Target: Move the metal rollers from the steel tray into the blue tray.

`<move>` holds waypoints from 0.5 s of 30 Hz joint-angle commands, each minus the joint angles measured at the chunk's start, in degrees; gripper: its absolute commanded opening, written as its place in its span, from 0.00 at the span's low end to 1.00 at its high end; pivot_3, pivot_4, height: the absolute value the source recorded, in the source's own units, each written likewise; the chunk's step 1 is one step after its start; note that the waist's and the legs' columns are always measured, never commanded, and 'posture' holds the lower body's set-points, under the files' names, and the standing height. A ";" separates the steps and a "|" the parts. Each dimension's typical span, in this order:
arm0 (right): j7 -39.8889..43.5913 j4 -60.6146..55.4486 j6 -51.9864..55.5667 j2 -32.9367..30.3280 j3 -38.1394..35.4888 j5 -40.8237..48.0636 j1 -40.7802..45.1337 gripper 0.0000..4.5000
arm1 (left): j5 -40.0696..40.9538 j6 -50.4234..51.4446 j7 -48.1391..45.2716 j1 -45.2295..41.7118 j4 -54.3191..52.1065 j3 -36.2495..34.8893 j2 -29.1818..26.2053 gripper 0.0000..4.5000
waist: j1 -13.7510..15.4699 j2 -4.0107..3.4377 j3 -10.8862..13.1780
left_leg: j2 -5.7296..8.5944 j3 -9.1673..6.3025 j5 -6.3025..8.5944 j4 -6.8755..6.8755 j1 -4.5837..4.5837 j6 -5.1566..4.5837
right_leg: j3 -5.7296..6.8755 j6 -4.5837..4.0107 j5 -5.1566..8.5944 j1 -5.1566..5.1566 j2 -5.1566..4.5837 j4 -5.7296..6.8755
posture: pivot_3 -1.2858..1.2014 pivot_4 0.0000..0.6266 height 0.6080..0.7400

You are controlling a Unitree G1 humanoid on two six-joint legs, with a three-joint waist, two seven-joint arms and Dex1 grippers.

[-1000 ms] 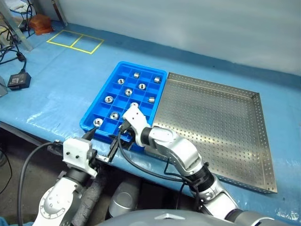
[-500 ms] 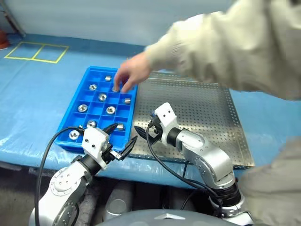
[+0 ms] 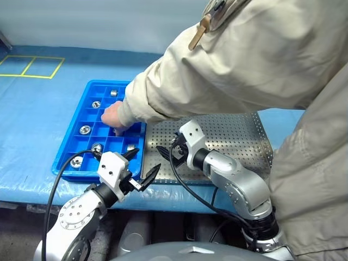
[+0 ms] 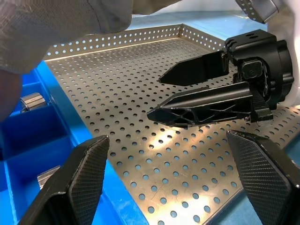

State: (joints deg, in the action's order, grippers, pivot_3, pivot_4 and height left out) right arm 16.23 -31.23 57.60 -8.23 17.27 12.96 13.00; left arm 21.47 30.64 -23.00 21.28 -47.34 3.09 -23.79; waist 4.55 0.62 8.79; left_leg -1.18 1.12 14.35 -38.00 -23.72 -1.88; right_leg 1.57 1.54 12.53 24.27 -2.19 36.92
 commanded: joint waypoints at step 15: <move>0.14 0.02 -1.20 -0.16 0.27 0.58 2.41 1.00 | 0.46 -1.81 -0.31 -0.23 -1.31 0.96 0.56 0.97 | 0.35 0.00 0.00 | 0.00 0.02 0.00 0.00 -0.01 0.00 | -0.03 0.00 -0.01 0.02 0.00 0.00 | 0.61 0.24 1.00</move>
State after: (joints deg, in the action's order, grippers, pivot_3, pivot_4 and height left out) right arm 16.25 -30.08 57.58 -8.55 17.57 13.13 14.45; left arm 21.43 30.33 -22.95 21.10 -47.34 4.00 -23.14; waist 4.89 0.62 8.79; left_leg -1.18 1.15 14.35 -38.00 -23.73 -1.88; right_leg 1.54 1.54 12.52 24.28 -2.18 36.92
